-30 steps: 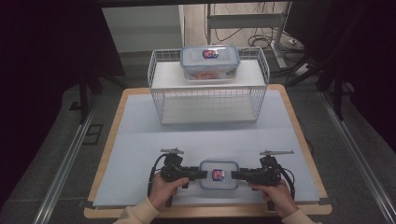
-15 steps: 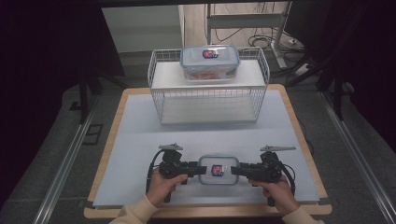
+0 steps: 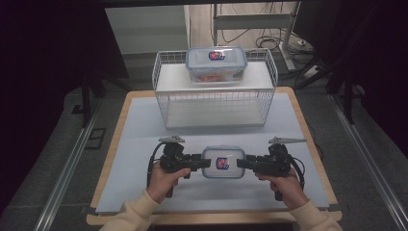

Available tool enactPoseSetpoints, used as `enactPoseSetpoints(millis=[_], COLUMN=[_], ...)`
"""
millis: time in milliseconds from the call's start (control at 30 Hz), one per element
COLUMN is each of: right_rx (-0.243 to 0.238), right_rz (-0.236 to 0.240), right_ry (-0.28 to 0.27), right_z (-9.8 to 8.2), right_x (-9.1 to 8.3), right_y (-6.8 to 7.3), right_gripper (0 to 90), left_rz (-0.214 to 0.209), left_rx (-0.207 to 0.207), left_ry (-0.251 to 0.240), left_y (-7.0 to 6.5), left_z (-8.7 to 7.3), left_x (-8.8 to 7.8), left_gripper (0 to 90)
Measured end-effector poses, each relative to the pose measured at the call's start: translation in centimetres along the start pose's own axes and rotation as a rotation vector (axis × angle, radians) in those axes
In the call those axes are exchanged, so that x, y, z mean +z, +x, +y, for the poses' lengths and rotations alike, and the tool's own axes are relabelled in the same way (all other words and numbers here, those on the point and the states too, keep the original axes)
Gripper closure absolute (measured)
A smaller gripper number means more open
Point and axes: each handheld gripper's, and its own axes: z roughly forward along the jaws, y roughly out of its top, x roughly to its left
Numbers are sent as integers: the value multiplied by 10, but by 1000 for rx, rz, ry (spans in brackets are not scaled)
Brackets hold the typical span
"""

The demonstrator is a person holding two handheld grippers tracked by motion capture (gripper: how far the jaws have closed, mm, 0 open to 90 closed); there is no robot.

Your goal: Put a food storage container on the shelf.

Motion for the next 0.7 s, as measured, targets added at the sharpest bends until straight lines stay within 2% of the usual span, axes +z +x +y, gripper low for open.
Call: enactPoseSetpoints(millis=[367,700], right_rx=[-55,-79], right_rz=[-10,-10], right_ry=[-31,-54], right_z=[28,46], right_x=[-6,-9], right_y=[7,11], right_gripper=[528,528], left_rz=[13,26], left_rx=[34,65], left_ry=[-29,-45], left_y=[-4,-6], left_z=[26,44], left_x=[-10,-17], left_gripper=[526,526])
